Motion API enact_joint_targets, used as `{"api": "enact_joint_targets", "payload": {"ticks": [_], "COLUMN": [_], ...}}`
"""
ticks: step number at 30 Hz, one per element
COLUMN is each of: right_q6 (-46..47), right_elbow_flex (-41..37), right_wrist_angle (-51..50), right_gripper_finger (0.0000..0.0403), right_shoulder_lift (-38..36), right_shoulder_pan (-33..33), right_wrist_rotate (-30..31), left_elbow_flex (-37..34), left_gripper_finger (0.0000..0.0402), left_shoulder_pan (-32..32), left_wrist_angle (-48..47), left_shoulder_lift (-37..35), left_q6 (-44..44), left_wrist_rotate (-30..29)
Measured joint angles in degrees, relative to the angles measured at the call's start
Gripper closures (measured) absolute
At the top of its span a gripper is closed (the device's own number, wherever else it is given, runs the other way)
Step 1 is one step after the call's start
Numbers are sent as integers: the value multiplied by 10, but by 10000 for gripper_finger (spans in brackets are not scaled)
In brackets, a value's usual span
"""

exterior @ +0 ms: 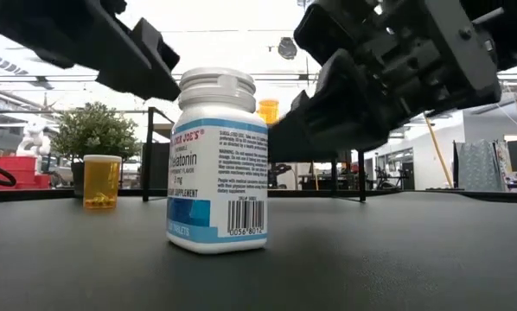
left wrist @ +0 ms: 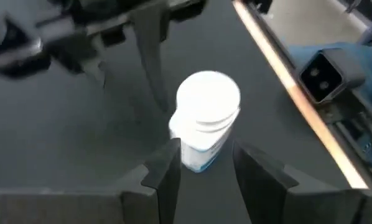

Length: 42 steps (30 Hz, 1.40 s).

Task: Pick and place medicine bottles onto shelf by color
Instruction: Put the white pill bottle on the shelf aligned with the other white pill bottle

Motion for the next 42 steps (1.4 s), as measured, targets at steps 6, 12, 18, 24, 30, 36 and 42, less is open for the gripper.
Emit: {"api": "enact_joint_targets", "payload": {"ticks": [6, 12, 18, 24, 30, 36, 42], "right_q6": [4, 1, -2, -10, -12, -10, -12], "right_elbow_flex": [0, -1, -9, -42, -70, -83, -83], "right_wrist_angle": [-106, -253, -307, -290, -241, -224, -212], "right_gripper_finger": [305, 305, 305, 305, 305, 305, 305], "right_shoulder_lift": [-43, -118, -189, -235, -237, -237, -237], "right_shoulder_pan": [-3, 6, 14, 17, 17, 17, 17], "right_wrist_rotate": [-30, -29, -28, -22, -12, -10, -11], "left_elbow_flex": [0, 0, -1, 0, 1, 0, 0], "left_gripper_finger": [211, 101, 44, 61, 101, 149, 190], "left_shoulder_pan": [6, 30, 50, 56, 61, 60, 63], "left_wrist_angle": [0, 44, 38, 95, 121, 142, 152], "left_shoulder_lift": [11, 16, 30, 77, 98, 98, 98], "left_q6": [49, 102, 137, 184, 209, 214, 207], "left_wrist_rotate": [-7, 13, 81, 96, 102, 131, 131]}}
